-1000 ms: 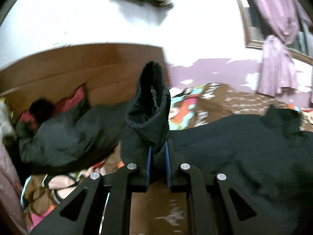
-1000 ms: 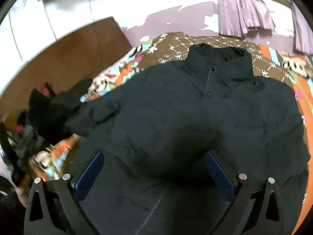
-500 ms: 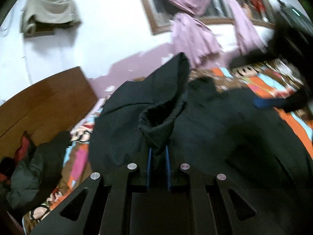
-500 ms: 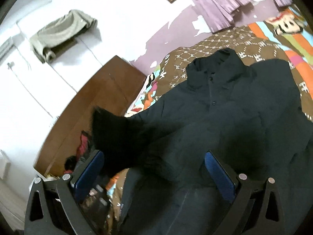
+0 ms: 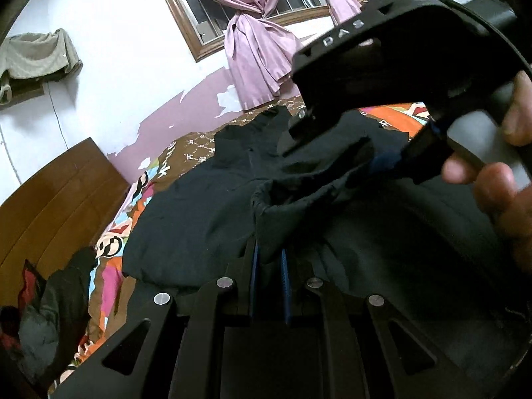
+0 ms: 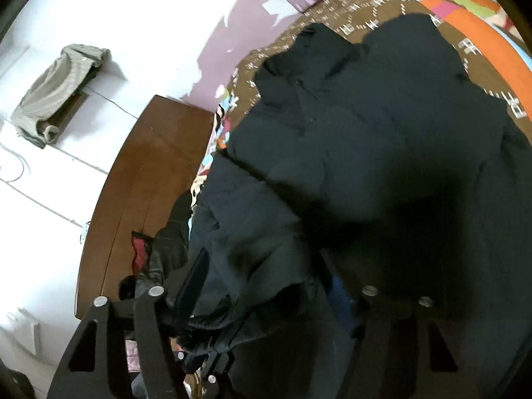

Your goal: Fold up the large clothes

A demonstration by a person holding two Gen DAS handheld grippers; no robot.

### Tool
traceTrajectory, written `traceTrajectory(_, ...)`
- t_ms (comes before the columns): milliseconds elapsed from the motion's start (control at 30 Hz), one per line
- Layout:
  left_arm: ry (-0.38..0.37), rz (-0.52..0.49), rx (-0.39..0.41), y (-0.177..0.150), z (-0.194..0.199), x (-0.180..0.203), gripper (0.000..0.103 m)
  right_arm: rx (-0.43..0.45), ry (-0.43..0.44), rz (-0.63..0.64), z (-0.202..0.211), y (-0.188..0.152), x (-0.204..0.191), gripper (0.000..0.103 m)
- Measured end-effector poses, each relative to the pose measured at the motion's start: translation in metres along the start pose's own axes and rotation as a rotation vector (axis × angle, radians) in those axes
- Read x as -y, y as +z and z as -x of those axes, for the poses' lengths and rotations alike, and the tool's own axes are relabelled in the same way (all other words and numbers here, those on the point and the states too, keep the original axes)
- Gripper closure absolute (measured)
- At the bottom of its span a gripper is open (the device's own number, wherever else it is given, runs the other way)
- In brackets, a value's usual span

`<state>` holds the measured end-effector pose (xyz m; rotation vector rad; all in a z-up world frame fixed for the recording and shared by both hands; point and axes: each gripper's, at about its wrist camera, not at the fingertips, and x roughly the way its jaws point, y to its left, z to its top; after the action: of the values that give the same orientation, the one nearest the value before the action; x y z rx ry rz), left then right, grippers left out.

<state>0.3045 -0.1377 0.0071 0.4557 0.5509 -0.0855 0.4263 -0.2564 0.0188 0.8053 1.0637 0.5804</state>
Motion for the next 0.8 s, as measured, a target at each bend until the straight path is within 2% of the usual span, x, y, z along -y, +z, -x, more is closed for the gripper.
traceTrajectory(100, -0.004, -0.009, -0.004, -0.001, -0.002, 0.006, 0.093, -0.012, -0.006, -0.008, 0.003, -0.006, 0.005, 0.052)
traceTrajectory(167, -0.013, -0.025, -0.019, -0.004, -0.003, 0.011, 0.093, -0.001, -0.032, -0.006, 0.005, -0.005, 0.007, 0.077)
traceTrajectory(200, -0.029, -0.034, -0.034, -0.004, -0.005, 0.012, 0.093, 0.004, -0.040, -0.002, 0.007, -0.004, 0.009, 0.083)
traceTrajectory(233, -0.069, -0.043, -0.058, -0.005, -0.007, 0.014, 0.092, 0.009, -0.045, 0.004, 0.008, -0.001, 0.007, 0.092)
traceTrajectory(267, -0.098, -0.050, -0.073, -0.005, -0.009, 0.013, 0.089, 0.014, -0.051, 0.016, 0.009, 0.000, 0.006, 0.093)
traceTrajectory(400, -0.204, -0.058, -0.096, 0.013, -0.009, -0.003, 0.088, 0.060, -0.092, 0.122, 0.015, 0.008, -0.008, 0.095)
traceTrajectory(467, -0.268, -0.060, -0.139, 0.023, -0.012, -0.012, 0.088, 0.086, -0.102, 0.150, 0.018, 0.015, -0.013, 0.096)
traceTrajectory(567, -0.316, -0.095, -0.222, 0.038, -0.013, -0.027, 0.088, 0.142, -0.126, 0.164, 0.024, 0.028, -0.019, 0.096)
traceTrajectory(667, -0.314, -0.068, -0.263, 0.052, -0.011, -0.051, 0.088, 0.214, -0.187, 0.201, 0.032, 0.042, -0.027, 0.096)
traceTrajectory(733, -0.315, 0.004, -0.277, 0.064, -0.017, -0.077, 0.087, 0.260, -0.221, 0.200, 0.037, 0.054, -0.028, 0.096)
traceTrajectory(767, -0.306, 0.042, -0.266, 0.069, -0.024, -0.090, 0.080, 0.281, -0.244, 0.201, 0.040, 0.060, -0.027, 0.096)
traceTrajectory(800, -0.290, 0.055, -0.254, 0.073, -0.029, -0.097, 0.070, 0.301, -0.273, 0.209, 0.041, 0.066, -0.027, 0.096)
